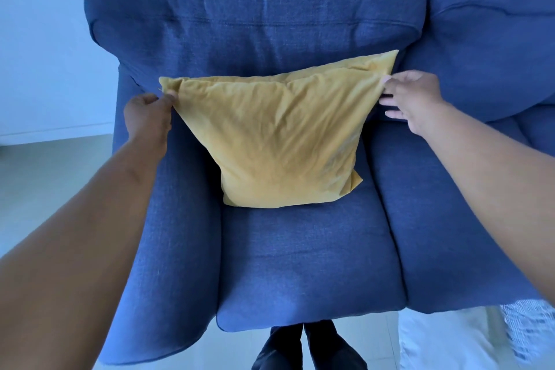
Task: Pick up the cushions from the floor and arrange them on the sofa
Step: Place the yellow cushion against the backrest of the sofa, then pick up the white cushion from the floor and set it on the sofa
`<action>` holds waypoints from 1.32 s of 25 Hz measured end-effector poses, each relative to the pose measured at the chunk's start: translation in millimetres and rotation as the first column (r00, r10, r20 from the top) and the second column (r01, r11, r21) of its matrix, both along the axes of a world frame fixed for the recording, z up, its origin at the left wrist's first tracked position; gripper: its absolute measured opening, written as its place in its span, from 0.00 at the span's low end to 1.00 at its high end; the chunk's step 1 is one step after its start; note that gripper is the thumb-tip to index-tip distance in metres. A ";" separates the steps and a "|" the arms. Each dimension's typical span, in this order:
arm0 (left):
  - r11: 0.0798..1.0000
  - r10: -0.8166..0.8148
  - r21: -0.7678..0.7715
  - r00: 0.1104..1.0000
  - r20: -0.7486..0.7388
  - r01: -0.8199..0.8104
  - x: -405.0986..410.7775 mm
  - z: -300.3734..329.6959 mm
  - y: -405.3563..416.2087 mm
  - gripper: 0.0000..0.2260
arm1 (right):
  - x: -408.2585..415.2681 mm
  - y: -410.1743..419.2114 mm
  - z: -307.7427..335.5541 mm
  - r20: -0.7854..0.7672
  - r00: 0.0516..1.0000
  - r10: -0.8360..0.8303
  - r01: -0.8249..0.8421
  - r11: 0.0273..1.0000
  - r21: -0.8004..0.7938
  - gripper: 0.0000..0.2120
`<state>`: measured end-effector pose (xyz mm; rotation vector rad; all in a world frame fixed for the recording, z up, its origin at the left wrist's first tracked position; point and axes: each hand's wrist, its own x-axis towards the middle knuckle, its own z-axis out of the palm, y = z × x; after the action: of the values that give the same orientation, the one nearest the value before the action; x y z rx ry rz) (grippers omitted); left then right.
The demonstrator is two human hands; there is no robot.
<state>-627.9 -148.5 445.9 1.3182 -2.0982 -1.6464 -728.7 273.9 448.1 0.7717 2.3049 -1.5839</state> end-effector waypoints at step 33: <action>-0.316 -0.900 -0.039 -0.286 0.330 0.948 316.1 28.5 589.5 0.32 | 587.9 310.5 -13.1 0.269 0.916 -0.298 0.121 0.844 0.523 0.37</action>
<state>-311.8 441.0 474.4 -1.1581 -3.6076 -1.0471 -140.7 584.4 435.0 1.3468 2.4351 -0.8100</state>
